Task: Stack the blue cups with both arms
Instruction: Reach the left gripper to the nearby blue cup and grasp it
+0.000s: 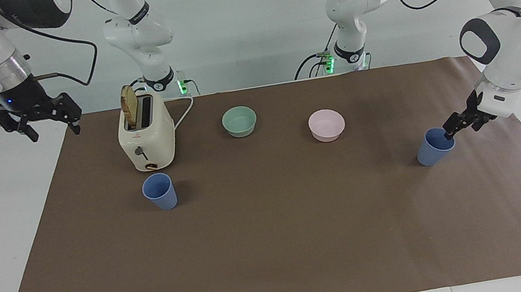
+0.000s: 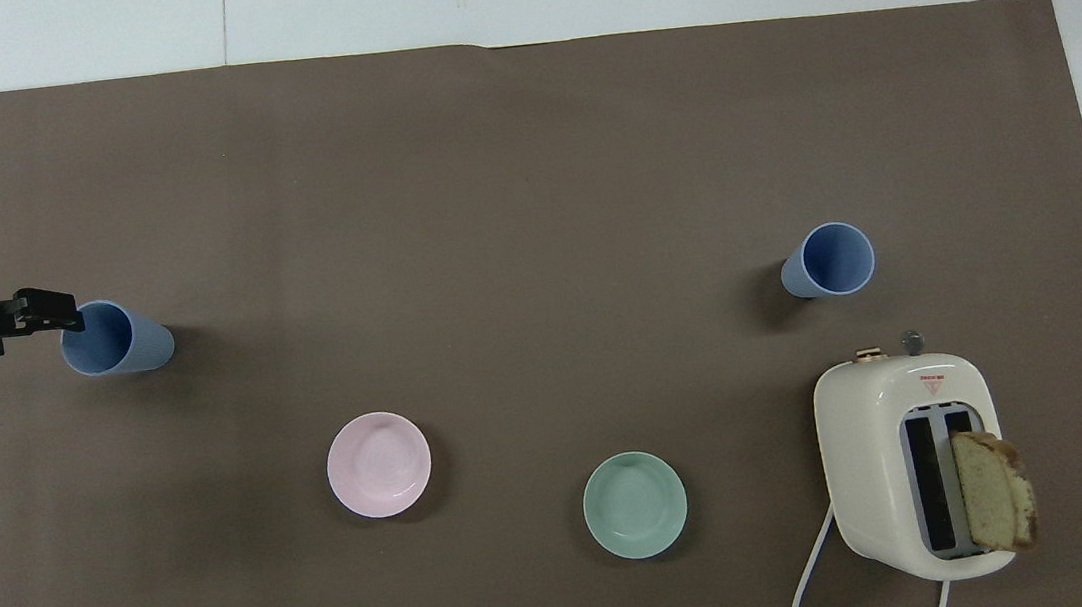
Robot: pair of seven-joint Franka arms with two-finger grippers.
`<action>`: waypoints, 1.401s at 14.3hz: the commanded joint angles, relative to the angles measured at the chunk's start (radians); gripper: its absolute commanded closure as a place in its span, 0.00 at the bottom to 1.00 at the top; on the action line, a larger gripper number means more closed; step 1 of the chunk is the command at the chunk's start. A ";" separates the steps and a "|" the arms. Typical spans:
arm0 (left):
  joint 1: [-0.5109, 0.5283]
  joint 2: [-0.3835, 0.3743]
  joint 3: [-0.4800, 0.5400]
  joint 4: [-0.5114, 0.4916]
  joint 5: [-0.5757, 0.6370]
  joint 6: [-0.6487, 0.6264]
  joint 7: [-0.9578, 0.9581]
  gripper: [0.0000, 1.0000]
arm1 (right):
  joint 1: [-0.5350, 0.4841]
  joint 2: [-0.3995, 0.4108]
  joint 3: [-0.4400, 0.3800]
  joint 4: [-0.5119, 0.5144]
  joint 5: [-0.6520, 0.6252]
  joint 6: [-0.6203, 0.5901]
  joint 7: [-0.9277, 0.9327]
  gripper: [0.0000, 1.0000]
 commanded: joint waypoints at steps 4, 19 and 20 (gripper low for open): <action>-0.006 0.003 -0.005 -0.066 -0.015 0.091 -0.007 0.00 | -0.003 -0.012 0.001 -0.013 0.004 0.013 -0.021 0.00; -0.006 0.040 -0.006 0.069 -0.030 -0.023 -0.045 1.00 | -0.001 -0.012 0.005 -0.013 0.004 0.013 -0.020 0.00; -0.007 0.040 -0.006 0.110 -0.039 -0.068 -0.048 1.00 | -0.001 -0.012 0.006 -0.013 0.004 0.013 -0.020 0.00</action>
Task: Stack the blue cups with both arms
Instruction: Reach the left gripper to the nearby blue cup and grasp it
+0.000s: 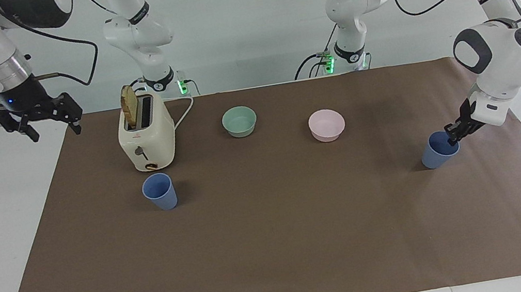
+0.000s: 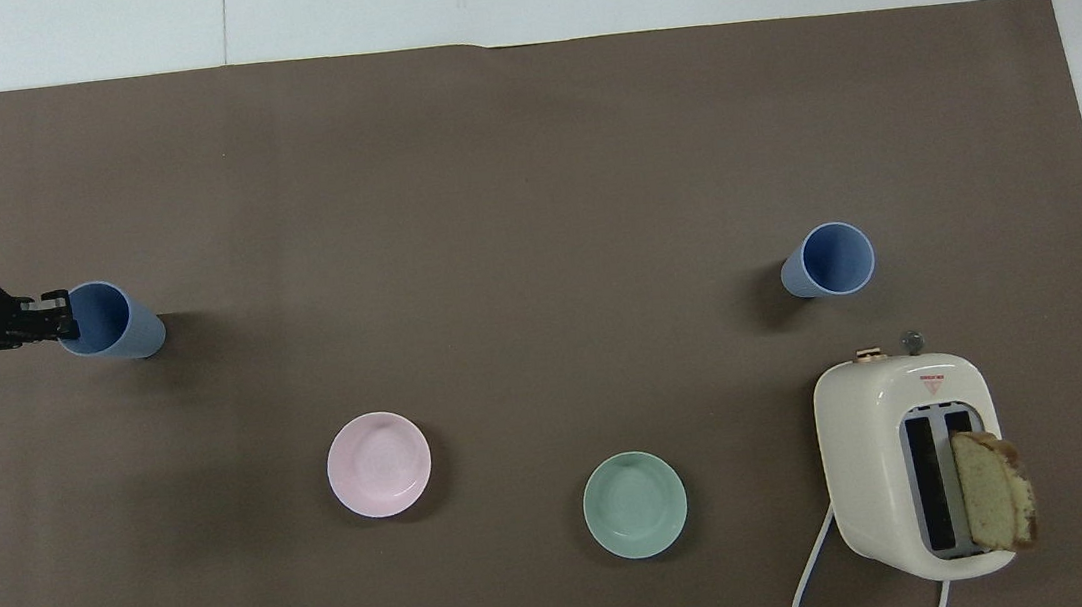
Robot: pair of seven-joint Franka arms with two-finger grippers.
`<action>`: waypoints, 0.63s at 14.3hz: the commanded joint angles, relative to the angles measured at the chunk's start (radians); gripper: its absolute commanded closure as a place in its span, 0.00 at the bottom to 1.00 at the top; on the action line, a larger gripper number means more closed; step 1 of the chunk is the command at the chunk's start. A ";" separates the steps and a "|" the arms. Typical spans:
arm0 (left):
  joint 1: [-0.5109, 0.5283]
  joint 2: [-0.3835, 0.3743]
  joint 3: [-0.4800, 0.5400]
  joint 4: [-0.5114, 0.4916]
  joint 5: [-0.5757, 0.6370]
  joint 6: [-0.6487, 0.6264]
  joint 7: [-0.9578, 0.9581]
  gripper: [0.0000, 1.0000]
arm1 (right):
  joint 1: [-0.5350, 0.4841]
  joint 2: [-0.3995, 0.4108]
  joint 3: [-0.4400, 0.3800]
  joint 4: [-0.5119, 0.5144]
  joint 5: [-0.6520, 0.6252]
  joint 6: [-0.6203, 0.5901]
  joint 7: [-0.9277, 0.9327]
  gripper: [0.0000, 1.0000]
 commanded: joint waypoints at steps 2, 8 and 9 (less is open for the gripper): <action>-0.009 0.011 -0.006 0.153 -0.024 -0.155 -0.068 1.00 | -0.002 -0.012 0.003 -0.013 0.004 0.015 -0.020 0.00; -0.219 -0.013 -0.026 0.175 -0.031 -0.177 -0.453 1.00 | -0.002 -0.012 0.004 -0.013 0.004 0.015 -0.020 0.00; -0.260 -0.013 -0.026 0.170 -0.056 -0.171 -0.504 1.00 | -0.002 -0.012 0.004 -0.013 0.004 0.015 -0.020 0.00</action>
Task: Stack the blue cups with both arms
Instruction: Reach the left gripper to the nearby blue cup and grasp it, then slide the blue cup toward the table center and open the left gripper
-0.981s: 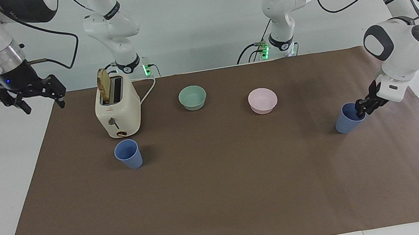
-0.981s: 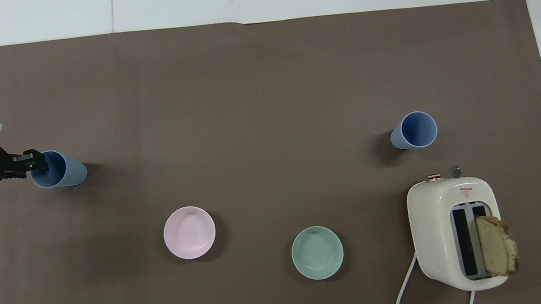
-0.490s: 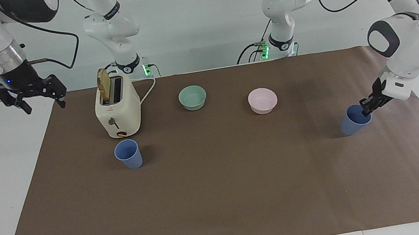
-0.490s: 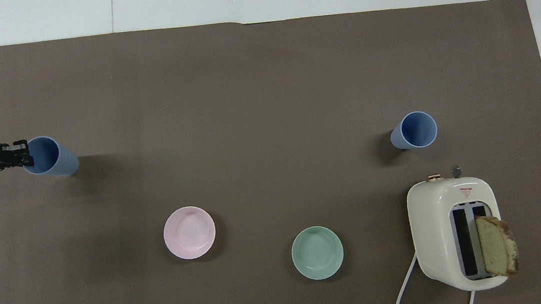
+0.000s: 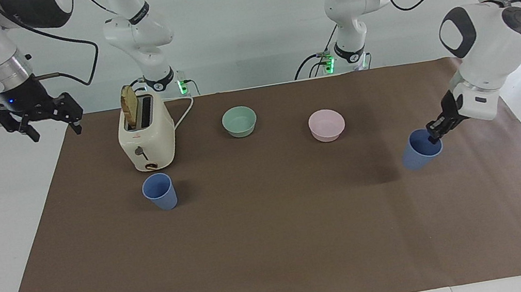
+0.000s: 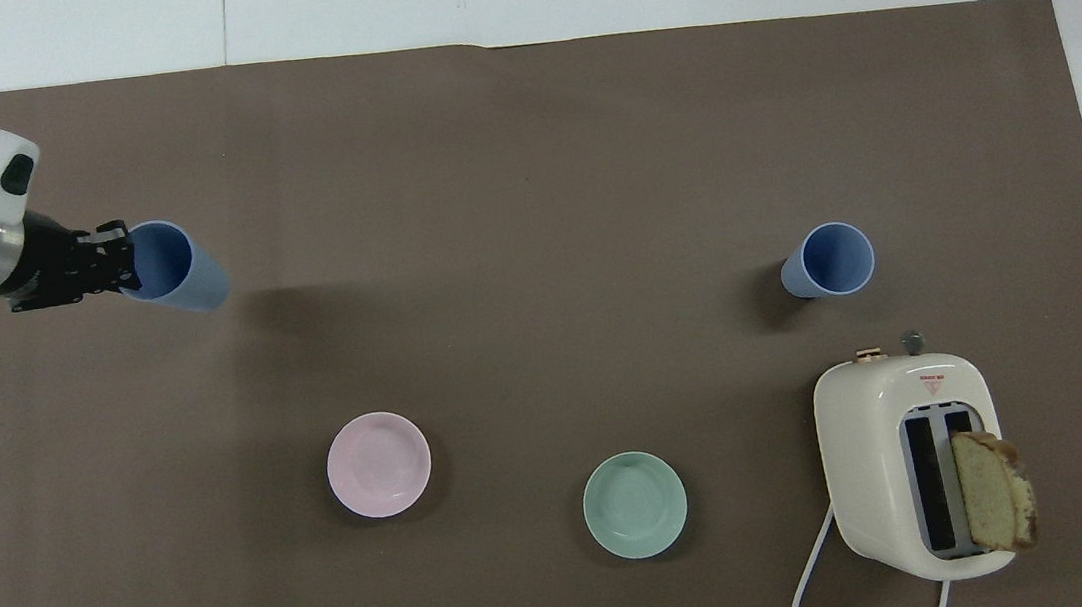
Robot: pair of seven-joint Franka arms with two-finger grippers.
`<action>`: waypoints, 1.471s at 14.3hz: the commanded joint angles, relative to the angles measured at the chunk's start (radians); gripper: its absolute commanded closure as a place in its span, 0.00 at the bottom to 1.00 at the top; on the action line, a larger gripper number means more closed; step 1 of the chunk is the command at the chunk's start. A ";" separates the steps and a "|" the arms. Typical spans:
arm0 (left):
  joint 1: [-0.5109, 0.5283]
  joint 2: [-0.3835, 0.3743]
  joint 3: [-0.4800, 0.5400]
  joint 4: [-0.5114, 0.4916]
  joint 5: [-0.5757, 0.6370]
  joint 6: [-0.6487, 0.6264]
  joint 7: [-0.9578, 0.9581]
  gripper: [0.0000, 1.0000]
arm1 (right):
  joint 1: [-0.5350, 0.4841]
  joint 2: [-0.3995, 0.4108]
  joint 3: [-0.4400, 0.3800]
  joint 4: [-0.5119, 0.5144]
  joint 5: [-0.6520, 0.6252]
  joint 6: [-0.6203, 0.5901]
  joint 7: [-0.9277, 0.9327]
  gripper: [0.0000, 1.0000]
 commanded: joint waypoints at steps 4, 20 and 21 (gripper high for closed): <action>-0.216 0.000 0.018 -0.022 -0.061 0.036 -0.219 1.00 | -0.002 -0.012 0.003 -0.015 0.004 0.015 -0.020 0.00; -0.460 0.075 0.018 -0.154 -0.076 0.323 -0.364 1.00 | -0.002 -0.012 0.003 -0.015 0.004 0.015 -0.021 0.00; -0.460 0.075 0.018 -0.154 -0.076 0.327 -0.365 1.00 | -0.002 -0.014 0.003 -0.016 0.005 0.013 -0.021 0.00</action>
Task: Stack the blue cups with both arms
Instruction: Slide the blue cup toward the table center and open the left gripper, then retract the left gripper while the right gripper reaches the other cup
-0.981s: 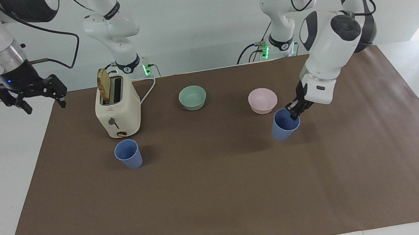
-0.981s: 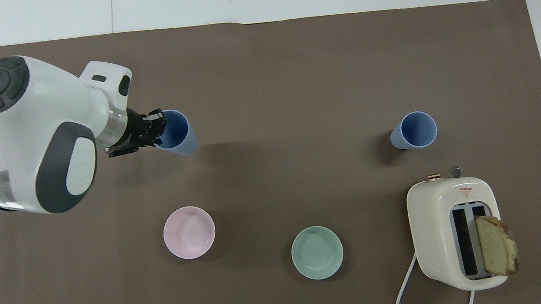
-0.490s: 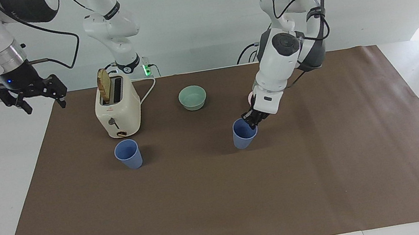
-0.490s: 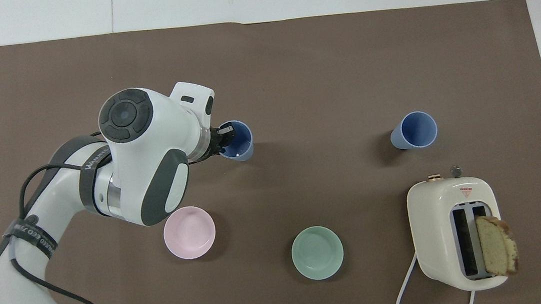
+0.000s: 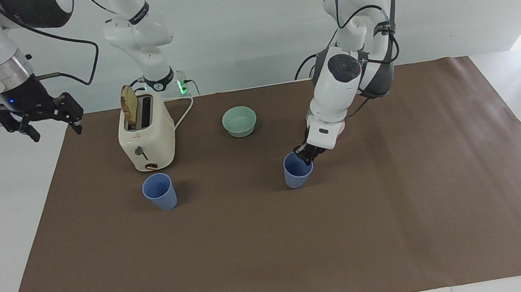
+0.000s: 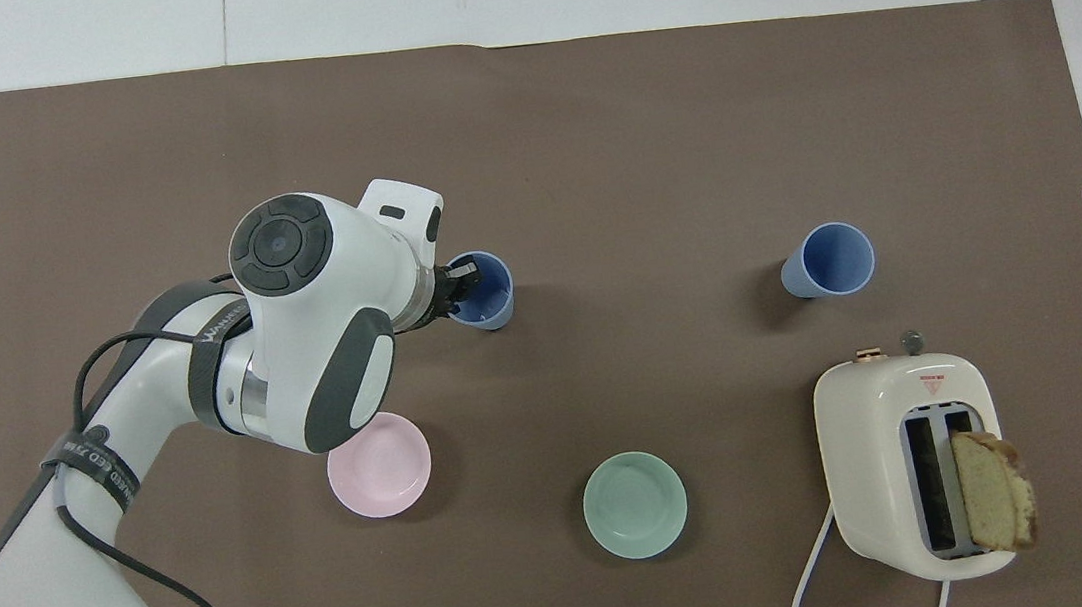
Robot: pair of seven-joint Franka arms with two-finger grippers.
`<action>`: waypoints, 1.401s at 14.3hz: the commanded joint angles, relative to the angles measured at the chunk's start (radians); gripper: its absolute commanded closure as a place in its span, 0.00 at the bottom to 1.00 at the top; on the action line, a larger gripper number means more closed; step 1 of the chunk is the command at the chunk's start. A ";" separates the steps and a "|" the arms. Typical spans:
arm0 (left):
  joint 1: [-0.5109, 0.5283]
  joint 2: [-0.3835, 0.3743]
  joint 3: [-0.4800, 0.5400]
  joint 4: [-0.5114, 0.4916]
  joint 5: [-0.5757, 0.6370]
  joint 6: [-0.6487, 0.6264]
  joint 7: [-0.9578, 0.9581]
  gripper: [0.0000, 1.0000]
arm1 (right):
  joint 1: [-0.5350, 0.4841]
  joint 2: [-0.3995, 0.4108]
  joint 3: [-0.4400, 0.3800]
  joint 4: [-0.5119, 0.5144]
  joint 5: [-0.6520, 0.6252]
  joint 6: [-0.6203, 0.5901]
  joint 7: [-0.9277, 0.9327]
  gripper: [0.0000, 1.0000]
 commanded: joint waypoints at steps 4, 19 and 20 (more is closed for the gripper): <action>-0.025 -0.017 0.018 -0.038 -0.013 0.037 0.005 1.00 | -0.002 -0.015 0.002 -0.019 0.005 0.013 -0.021 0.00; 0.219 -0.217 0.040 0.015 0.072 -0.283 0.395 0.00 | 0.013 -0.058 0.003 -0.122 0.022 0.093 -0.028 0.00; 0.250 -0.228 0.040 0.016 0.072 -0.294 0.470 0.00 | 0.013 -0.057 0.005 -0.136 0.052 0.119 -0.026 0.00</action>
